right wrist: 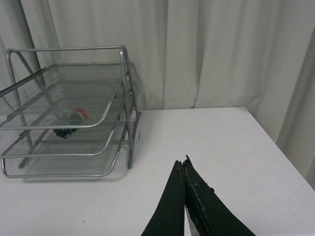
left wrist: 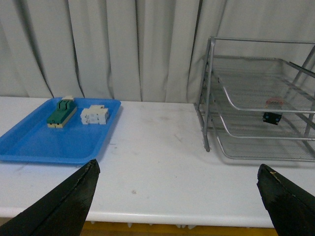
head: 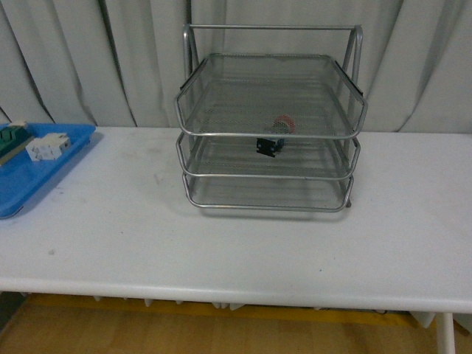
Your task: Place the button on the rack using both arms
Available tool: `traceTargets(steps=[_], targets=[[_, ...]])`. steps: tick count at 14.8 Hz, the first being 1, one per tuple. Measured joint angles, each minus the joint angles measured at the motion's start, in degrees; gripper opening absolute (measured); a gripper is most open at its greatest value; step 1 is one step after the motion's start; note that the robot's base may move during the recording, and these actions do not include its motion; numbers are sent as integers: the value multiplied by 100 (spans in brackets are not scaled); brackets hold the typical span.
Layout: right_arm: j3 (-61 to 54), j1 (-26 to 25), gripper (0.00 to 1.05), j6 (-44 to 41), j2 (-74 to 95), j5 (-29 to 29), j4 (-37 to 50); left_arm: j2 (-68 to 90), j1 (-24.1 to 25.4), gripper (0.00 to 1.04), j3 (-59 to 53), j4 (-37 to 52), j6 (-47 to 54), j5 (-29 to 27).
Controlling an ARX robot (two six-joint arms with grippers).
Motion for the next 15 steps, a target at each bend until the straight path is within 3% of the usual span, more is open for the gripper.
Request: traceTargets(steps=[8, 9, 15], targets=[[-326, 0, 2, 0, -1010, 0, -658, 0, 0, 98, 0, 0, 0, -2], [-466, 0, 2, 0, -1040, 0, -433, 0, 0, 98, 0, 0, 0, -2], [-476, 0, 2, -2, -2013, 0, -1449, 0, 0, 98, 0, 0, 0, -2]])
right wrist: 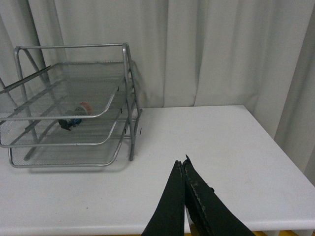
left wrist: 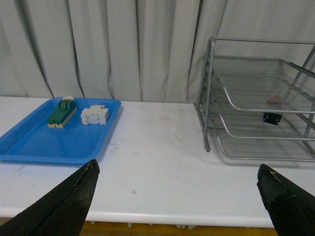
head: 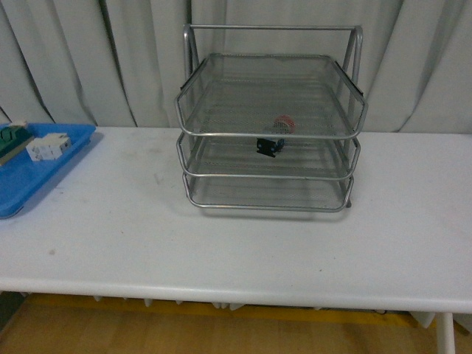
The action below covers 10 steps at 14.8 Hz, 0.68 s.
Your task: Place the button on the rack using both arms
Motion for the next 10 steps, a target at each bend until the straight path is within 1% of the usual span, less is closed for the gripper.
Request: traceTargets(steps=[1, 2, 5, 6, 8, 10], targets=[[0, 0, 2, 2, -289, 0, -337, 0, 0, 98, 0, 0, 0, 2], [22, 0, 2, -2, -1191, -13, -1176, 0, 0, 98, 0, -2, 0, 2], [4, 0, 2, -2, -1198, -15, -1272, 0, 0, 98, 0, 0, 0, 2], [4, 0, 6, -7, -1198, -15, -1266, 0, 0, 98, 0, 2, 0, 0], [4, 0, 27, -7, -1198, -15, -1268, 0, 0, 98, 0, 2, 0, 0], [4, 0, 44, -7, -1198, -15, -1266, 0, 0, 98, 0, 2, 0, 0]])
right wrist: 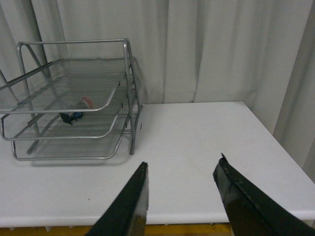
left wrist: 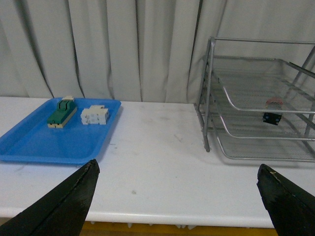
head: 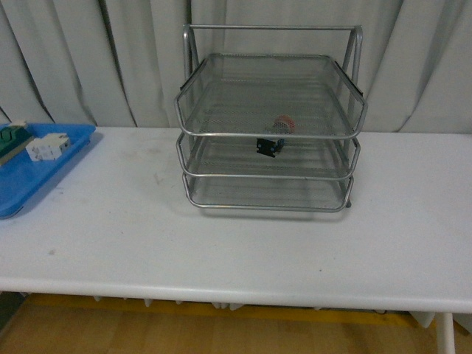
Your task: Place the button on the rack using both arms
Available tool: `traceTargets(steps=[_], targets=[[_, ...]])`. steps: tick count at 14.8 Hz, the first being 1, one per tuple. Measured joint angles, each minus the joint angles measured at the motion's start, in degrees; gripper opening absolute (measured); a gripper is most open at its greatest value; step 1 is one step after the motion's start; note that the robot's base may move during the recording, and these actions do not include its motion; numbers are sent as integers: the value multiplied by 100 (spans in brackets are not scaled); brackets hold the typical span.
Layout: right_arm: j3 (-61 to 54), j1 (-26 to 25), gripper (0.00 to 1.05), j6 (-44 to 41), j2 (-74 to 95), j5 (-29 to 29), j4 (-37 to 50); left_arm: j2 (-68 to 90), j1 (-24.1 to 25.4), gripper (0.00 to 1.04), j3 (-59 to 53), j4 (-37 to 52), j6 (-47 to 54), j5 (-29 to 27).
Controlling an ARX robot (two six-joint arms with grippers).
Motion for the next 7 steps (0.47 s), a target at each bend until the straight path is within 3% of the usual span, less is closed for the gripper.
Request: traceTargets(steps=[3, 4, 7], targets=[[0, 0, 79, 0, 0, 0, 0, 0, 0, 98, 0, 0, 0, 0], [0, 0, 97, 0, 0, 0, -2, 0, 0, 98, 0, 0, 0, 0], [0, 0, 98, 2, 0, 0, 0, 0, 0, 98, 0, 0, 0, 0]])
